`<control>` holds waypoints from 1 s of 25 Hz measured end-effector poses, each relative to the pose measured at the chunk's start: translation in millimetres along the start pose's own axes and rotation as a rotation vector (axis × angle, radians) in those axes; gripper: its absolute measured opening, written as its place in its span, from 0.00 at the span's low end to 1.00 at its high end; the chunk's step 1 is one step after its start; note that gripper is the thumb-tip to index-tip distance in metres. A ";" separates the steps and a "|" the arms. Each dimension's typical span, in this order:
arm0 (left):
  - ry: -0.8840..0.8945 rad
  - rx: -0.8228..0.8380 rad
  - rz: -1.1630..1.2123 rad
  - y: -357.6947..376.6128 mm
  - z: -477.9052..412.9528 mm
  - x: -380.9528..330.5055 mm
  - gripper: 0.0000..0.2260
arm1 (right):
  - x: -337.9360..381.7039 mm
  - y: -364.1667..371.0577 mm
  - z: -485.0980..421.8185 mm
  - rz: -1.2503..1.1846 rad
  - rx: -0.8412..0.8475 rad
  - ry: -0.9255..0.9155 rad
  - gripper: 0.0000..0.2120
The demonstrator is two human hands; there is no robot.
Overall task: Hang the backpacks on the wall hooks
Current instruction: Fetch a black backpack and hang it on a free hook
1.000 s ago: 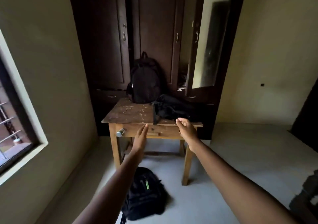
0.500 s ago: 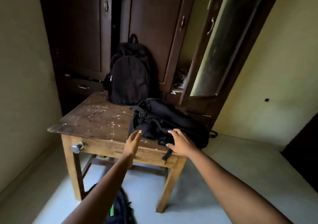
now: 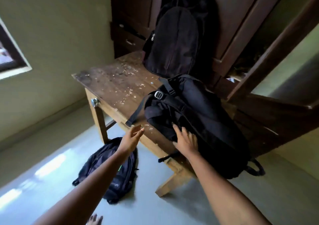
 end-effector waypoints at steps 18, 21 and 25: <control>-0.460 -0.627 1.039 -123.3 319.6 166.5 0.16 | 233.2 8.0 287.6 -0.243 0.322 -1.098 0.29; -0.527 -0.866 1.096 -156.0 371.9 204.2 0.13 | 272.2 30.5 345.0 -0.360 0.475 -1.148 0.26; -0.654 -1.129 1.059 -192.8 409.6 253.6 0.09 | 298.9 63.2 388.5 -0.483 0.689 -1.133 0.26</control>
Point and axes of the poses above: each hand's wrist, its own z-axis away from the middle knuckle, its own y-axis out of the palm, x = y × z, the point moved 1 cm from there along -z, towards the middle knuckle, and after that the axes turned 5 degrees about -x, right-handed, at the moved point
